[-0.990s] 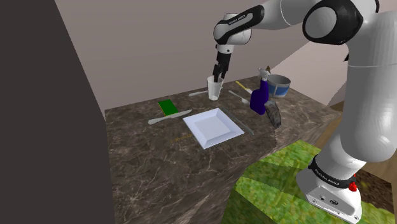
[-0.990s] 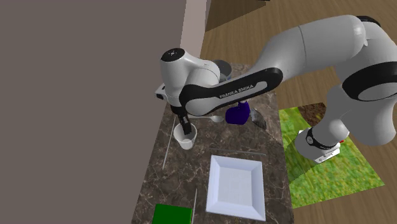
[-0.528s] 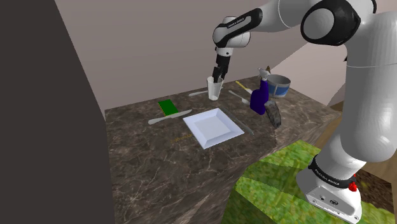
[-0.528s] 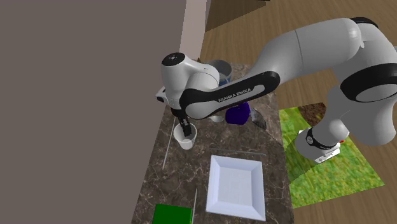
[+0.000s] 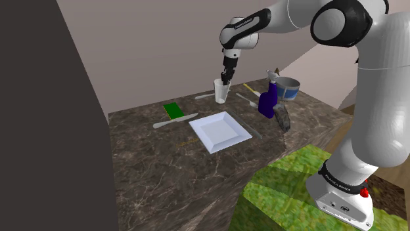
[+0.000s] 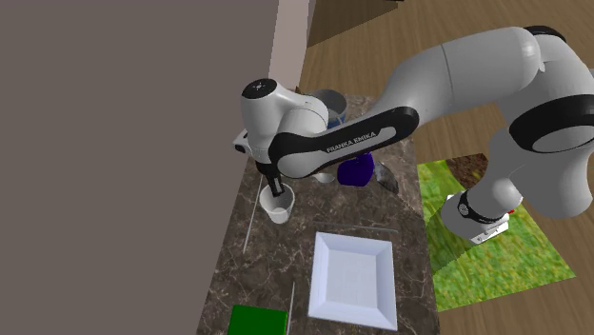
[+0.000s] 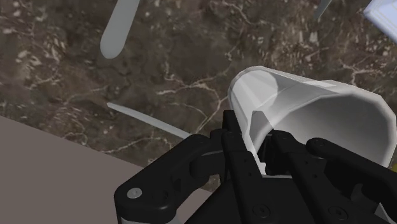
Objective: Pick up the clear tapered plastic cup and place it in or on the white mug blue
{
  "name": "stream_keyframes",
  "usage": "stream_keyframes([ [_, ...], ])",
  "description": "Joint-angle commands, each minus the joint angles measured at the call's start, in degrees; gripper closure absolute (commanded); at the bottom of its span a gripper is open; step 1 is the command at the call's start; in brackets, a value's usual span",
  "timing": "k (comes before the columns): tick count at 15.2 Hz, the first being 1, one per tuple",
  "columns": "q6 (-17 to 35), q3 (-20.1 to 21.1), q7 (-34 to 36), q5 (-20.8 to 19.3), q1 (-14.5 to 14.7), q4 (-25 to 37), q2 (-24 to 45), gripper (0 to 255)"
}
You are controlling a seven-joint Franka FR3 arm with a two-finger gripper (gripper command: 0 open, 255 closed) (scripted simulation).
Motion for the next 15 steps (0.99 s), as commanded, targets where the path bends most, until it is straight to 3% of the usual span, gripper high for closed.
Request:
stream_keyframes([
  [1, 0.00, 0.00, 0.00, 0.00, 0.00, 0.00, 0.00, 255],
  [15, -7.14, -0.51, 1.45, -1.30, 0.09, 4.58, -2.77, 255],
])
